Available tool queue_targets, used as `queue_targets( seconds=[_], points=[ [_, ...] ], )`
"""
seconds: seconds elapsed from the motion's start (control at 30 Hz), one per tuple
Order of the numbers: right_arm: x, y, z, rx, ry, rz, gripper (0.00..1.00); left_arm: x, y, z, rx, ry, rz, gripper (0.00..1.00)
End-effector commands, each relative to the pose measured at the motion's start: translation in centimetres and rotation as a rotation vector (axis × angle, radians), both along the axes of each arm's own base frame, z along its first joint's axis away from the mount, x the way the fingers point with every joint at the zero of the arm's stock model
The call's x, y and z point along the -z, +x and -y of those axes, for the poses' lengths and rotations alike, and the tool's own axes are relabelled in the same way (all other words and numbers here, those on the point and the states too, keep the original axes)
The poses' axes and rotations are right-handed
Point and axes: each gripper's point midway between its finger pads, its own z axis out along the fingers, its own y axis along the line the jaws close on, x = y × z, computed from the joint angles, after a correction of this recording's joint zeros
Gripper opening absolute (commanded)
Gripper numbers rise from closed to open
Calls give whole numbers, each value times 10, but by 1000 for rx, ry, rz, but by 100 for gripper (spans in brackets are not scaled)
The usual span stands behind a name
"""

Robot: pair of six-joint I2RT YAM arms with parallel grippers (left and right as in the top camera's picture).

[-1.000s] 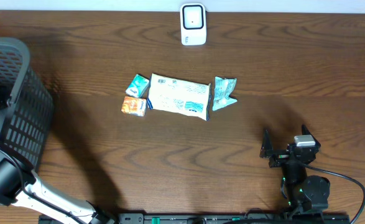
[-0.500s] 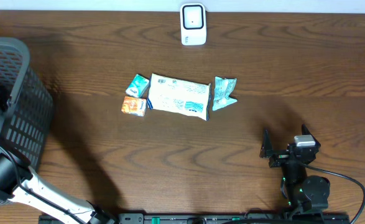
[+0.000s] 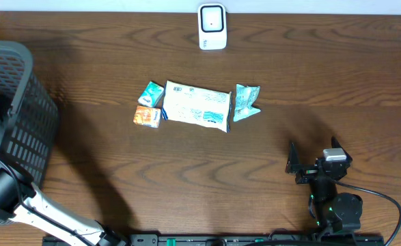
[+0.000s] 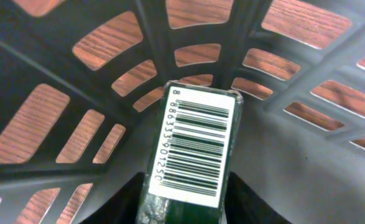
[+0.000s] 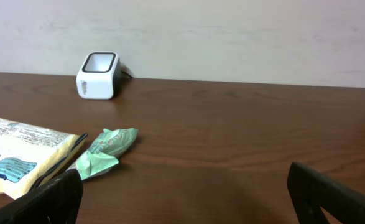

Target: Scan the item barcode

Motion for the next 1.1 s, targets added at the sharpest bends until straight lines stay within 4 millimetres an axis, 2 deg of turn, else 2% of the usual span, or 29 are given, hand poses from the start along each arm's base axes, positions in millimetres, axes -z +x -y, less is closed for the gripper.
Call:
queue_targets(
  seconds=[0.0, 0.13, 0.43, 0.57, 0.83, 1.07],
  points=[
    [1, 0, 0, 2, 10, -2, 99, -8, -1, -1, -1, 3, 14, 35],
    [1, 0, 0, 2, 10, -2, 99, -19, -1, -1, -1, 16, 25, 24],
    [1, 0, 0, 2, 10, -2, 99, -33, -5, 5, -1, 12, 22, 23],
    [1, 0, 0, 2, 10, -2, 99, -48, -7, 7, -1, 24, 32, 23],
    [1, 0, 0, 2, 10, -2, 99, -102, -11, 12, -98, 10, 122, 23],
    [1, 0, 0, 2, 10, -2, 99, -158, -29, 42, -85, 4, 156, 23]
  ],
)
